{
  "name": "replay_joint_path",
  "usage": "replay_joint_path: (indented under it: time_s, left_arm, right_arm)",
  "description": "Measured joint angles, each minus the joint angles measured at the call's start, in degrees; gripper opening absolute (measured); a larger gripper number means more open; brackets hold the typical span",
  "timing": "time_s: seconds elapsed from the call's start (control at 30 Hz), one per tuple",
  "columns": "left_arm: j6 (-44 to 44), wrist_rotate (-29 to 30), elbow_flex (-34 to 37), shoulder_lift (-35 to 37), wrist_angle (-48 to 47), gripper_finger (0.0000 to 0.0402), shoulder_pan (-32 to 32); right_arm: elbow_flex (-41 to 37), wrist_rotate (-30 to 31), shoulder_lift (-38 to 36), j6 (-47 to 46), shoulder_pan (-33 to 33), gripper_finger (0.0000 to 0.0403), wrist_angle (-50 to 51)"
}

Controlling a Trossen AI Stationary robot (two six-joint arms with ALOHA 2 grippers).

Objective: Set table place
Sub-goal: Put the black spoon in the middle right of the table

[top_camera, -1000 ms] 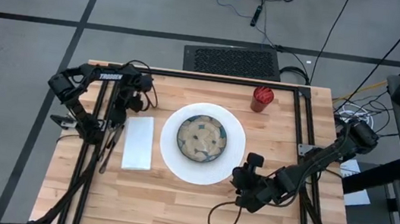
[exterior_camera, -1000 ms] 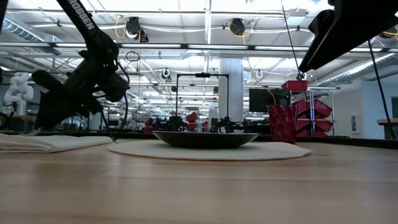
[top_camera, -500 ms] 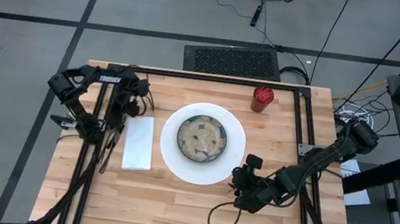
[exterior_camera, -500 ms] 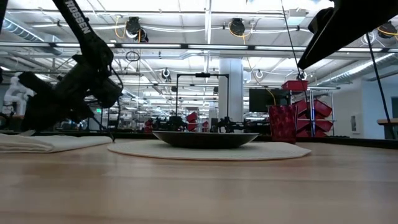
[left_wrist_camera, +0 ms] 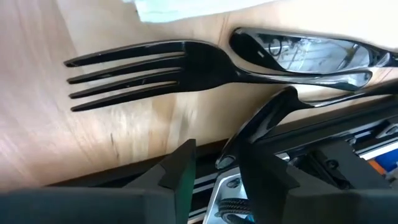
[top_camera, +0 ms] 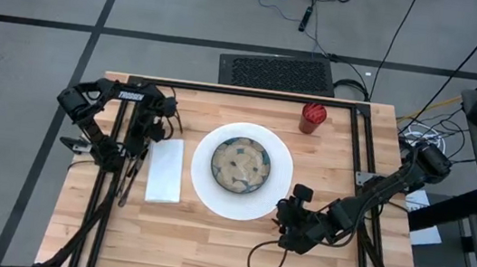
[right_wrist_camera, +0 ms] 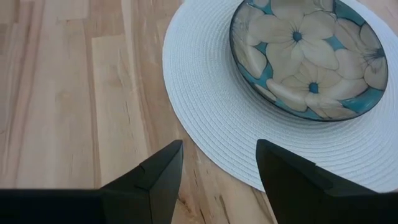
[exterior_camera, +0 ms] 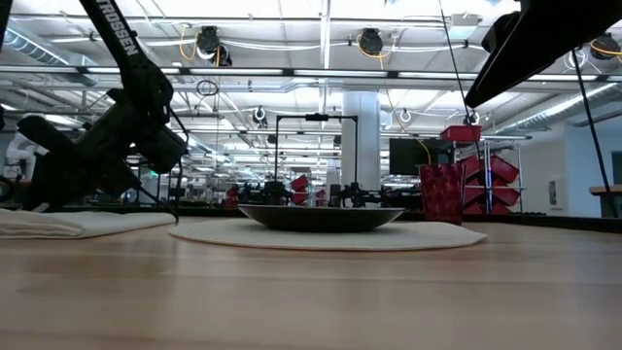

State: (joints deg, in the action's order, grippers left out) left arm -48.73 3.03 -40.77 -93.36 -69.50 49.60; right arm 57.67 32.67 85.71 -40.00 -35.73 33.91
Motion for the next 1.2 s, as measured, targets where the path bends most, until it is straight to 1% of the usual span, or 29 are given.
replay_joint_path:
  time_s: [0.07, 0.23, 0.27, 0.37, 0.53, 0.63, 0.7, 0.87, 1.0, 1.1, 1.2]
  left_arm:
    - [-1.07, -0.12, 0.0, 0.0, -0.02, 0.0089, 0.0]
    - [-1.7, -2.21, -0.04, 0.0, -0.47, 0.0019, -0.11]
    - [-1.78, -2.52, -0.04, 0.0, -0.84, 0.0012, -0.11]
    - [-2.26, -2.6, -0.04, 0.0, -1.34, 0.0009, -0.11]
    - [-2.83, -3.02, -1.14, 0.05, -5.68, 0.0002, -0.29]
    - [-2.63, -0.98, -3.48, 0.75, -10.21, 0.0, -0.66]
    - [-1.2, -0.92, -5.86, 1.09, -11.97, 0.0, -0.87]
    - [1.95, -1.55, -10.72, 1.25, -18.05, 0.0001, -0.99]
    - [4.77, -2.62, -14.79, 1.25, -20.45, 0.0001, -1.79]
    - [6.36, -5.34, -19.22, 1.49, -20.45, 0.0001, -2.67]
    - [7.56, -7.24, -24.82, 2.08, -20.48, 0.0001, -3.36]
  right_arm:
    - [0.02, 0.02, 0.0, 0.31, 0.0, 0.0192, -0.02]
    - [0.0, 0.02, 0.0, 1.64, 0.0, 0.0192, -0.61]
    - [0.0, 0.03, 0.0, 1.89, 0.0, 0.0192, -0.9]
    - [0.02, 0.04, 0.0, 2.78, 0.0, 0.0192, -1.43]
    - [0.02, 0.07, 0.0, 3.36, 0.0, 0.0192, -2.08]
    - [0.02, 0.61, 0.02, 4.8, 0.18, 0.0192, -2.51]
    - [0.02, 1.74, 0.02, 6.3, 0.66, 0.0192, -3.41]
    - [0.02, 1.88, 0.02, 10.99, 2.66, 0.0192, -7.36]
    - [0.02, 2.02, 0.02, 14.04, 4.2, 0.0192, -9.75]
    - [0.02, 5.17, 0.02, 15.19, 5.11, 0.0192, -10.27]
    - [0.02, 10.11, -0.28, 15.28, 5.8, 0.0192, -11.64]
